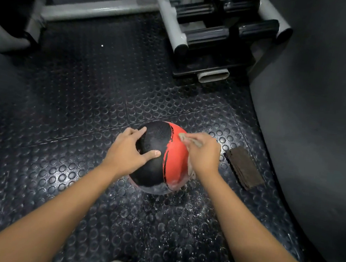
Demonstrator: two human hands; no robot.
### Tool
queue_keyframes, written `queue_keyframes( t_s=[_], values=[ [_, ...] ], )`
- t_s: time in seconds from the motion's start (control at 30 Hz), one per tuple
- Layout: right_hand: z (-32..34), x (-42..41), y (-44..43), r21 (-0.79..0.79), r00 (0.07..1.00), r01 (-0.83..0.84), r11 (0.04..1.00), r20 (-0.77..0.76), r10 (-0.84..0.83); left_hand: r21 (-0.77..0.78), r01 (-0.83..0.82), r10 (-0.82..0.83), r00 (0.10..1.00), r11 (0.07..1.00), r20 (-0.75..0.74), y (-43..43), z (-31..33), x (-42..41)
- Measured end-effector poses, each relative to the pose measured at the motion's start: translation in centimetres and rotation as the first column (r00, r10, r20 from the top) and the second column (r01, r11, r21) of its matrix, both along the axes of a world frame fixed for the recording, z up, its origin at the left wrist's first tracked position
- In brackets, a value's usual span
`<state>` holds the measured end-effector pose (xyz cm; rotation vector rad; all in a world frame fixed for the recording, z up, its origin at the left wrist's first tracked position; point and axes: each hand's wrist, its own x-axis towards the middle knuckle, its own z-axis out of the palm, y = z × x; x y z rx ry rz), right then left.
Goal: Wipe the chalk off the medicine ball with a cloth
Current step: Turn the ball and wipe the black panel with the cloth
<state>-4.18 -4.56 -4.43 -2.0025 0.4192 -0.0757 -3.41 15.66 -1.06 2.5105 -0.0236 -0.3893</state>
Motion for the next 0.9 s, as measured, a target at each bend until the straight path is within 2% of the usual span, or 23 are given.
queue_keyframes(
  t_s=[0.07,0.13,0.33,0.47,0.53,0.6,0.67,0.77,0.9],
  values=[
    [0.4,2.4,-0.6,-0.022,0.995,0.025,0.999,-0.095,-0.027,-0.002,-0.013,0.013,1.0,1.0,-0.002,0.0,0.0,0.0],
    [0.5,3.0,-0.5,-0.038,0.992,0.024,0.999,-0.124,-0.028,0.005,-0.023,0.023,1.0,1.0,-0.001,0.0,0.0,0.0],
    [-0.2,-1.4,0.9,-0.105,1.0,0.009,0.994,0.021,-0.007,-0.005,-0.004,0.003,0.997,1.0,-0.08,0.5,0.3,0.3],
    [0.3,-2.3,0.3,-0.086,0.999,-0.023,0.996,-0.029,0.021,0.048,0.043,-0.036,0.99,0.998,-0.137,-0.8,1.0,1.3],
    [1.3,-2.2,-0.4,0.016,0.989,-0.09,0.996,-0.114,0.091,0.113,0.063,-0.045,0.987,0.992,-0.152,-1.5,1.3,1.5],
    [2.4,-1.4,-1.8,0.196,0.966,-0.127,0.972,-0.2,0.166,0.145,0.077,-0.049,0.981,0.986,-0.186,-1.6,1.4,1.6],
    [3.2,-0.3,-3.1,0.27,0.963,-0.066,0.961,-0.234,0.131,0.156,0.097,-0.06,0.973,0.983,-0.225,-1.3,1.4,1.5],
    [3.2,1.0,-3.0,0.113,0.983,0.012,0.994,-0.181,0.008,0.141,0.111,-0.074,0.967,0.984,-0.242,-0.6,1.3,1.2],
    [2.4,-0.3,0.8,-0.036,0.963,-0.216,0.976,-0.176,0.206,0.126,0.108,-0.072,0.963,0.986,-0.261,1.0,1.4,1.1]
  ],
)
